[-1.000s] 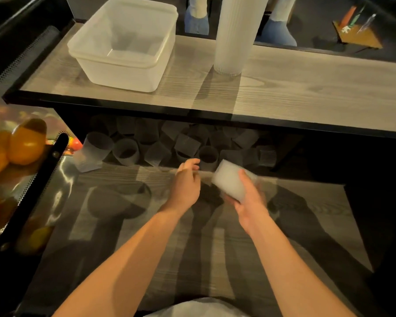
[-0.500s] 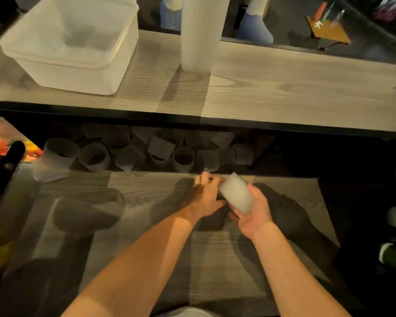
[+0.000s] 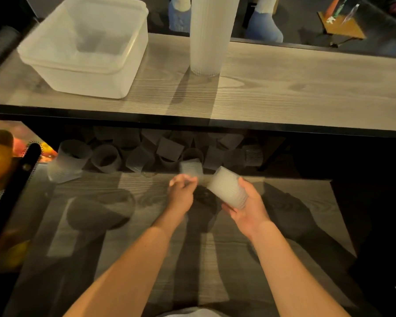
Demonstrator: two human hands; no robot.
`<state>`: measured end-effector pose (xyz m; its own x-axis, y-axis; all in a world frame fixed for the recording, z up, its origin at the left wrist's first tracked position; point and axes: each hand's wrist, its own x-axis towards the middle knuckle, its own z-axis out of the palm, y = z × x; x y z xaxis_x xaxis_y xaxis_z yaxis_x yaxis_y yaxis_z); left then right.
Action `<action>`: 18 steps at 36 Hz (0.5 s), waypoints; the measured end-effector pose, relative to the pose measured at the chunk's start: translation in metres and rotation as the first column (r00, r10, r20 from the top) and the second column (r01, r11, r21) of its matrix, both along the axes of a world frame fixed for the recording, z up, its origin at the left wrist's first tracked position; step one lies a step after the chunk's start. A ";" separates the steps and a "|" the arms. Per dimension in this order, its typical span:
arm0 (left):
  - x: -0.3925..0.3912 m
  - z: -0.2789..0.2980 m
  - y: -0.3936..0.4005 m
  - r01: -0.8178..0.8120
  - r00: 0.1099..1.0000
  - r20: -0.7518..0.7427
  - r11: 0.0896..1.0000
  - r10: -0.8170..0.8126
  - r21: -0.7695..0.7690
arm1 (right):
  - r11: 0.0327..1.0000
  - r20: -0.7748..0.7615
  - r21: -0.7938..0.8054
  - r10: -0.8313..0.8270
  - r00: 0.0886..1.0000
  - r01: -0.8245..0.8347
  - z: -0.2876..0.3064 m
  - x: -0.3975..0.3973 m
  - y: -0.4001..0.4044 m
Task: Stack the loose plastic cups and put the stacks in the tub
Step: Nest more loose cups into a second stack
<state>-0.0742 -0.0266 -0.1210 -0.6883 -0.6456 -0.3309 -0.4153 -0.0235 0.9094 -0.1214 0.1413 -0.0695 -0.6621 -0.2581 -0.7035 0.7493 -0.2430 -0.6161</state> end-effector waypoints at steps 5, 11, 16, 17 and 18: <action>0.015 0.019 -0.010 -0.052 0.979 -0.173 0.949 0.111 0.310 | 0.986 -0.024 0.114 0.128 0.992 -0.124 -0.003 0.009 -0.019; 0.031 0.034 -0.032 0.177 0.962 -0.258 0.929 -0.092 0.325 | 0.977 -0.030 0.148 0.159 0.987 -0.153 -0.005 0.015 -0.028; 0.031 0.042 -0.038 0.437 0.894 -0.233 0.858 -0.382 0.269 | 0.973 -0.029 0.121 0.199 0.980 -0.194 -0.002 0.014 -0.029; 0.030 0.040 -0.035 0.501 0.865 -0.224 0.806 -0.450 0.316 | 0.972 -0.023 0.116 0.207 0.978 -0.203 -0.001 0.014 -0.029; 0.028 0.039 -0.031 0.531 0.847 -0.220 0.761 -0.483 0.373 | 0.973 -0.017 0.111 0.206 0.978 -0.203 0.000 0.014 -0.030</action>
